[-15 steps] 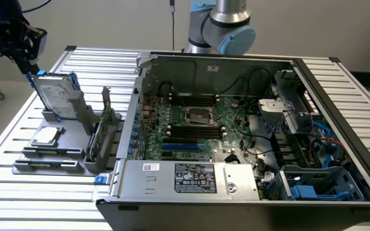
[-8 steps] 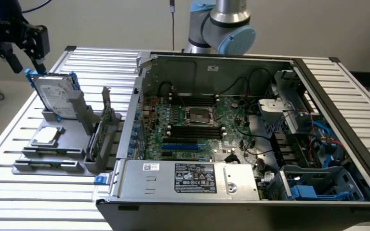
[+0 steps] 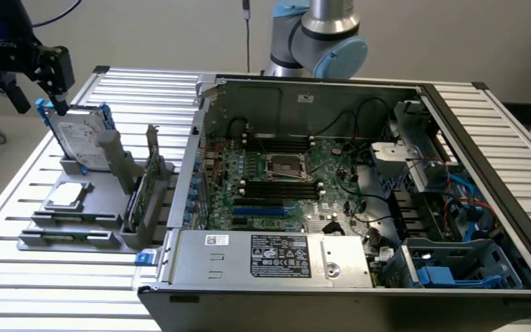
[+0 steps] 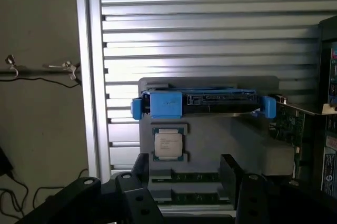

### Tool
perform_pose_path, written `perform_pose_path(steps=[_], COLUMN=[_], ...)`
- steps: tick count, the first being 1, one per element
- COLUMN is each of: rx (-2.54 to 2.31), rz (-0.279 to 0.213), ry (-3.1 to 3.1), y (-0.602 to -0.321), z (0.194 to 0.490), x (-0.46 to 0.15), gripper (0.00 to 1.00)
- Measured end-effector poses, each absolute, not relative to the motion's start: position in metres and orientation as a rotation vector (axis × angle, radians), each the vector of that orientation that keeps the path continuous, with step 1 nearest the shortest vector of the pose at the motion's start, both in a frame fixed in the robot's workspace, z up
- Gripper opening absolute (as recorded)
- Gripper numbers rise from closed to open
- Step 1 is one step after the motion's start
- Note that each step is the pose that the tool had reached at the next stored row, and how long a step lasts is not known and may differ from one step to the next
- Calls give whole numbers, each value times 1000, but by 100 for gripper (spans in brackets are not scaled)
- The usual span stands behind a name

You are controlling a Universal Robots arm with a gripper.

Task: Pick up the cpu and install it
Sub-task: 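Pick up the cpu and move it towards the insertion slot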

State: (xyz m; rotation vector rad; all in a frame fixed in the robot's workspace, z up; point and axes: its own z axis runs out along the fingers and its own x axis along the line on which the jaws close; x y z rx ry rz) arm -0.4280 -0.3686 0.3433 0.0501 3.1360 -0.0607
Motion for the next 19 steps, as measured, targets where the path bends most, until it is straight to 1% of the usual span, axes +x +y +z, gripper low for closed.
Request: perform_pose_path(steps=[12,19], rx=[43,19], rz=[-60,-60], ry=[3139,3139], y=[-400,-405], z=[321,309], x=[-428,-428], gripper=[65,65])
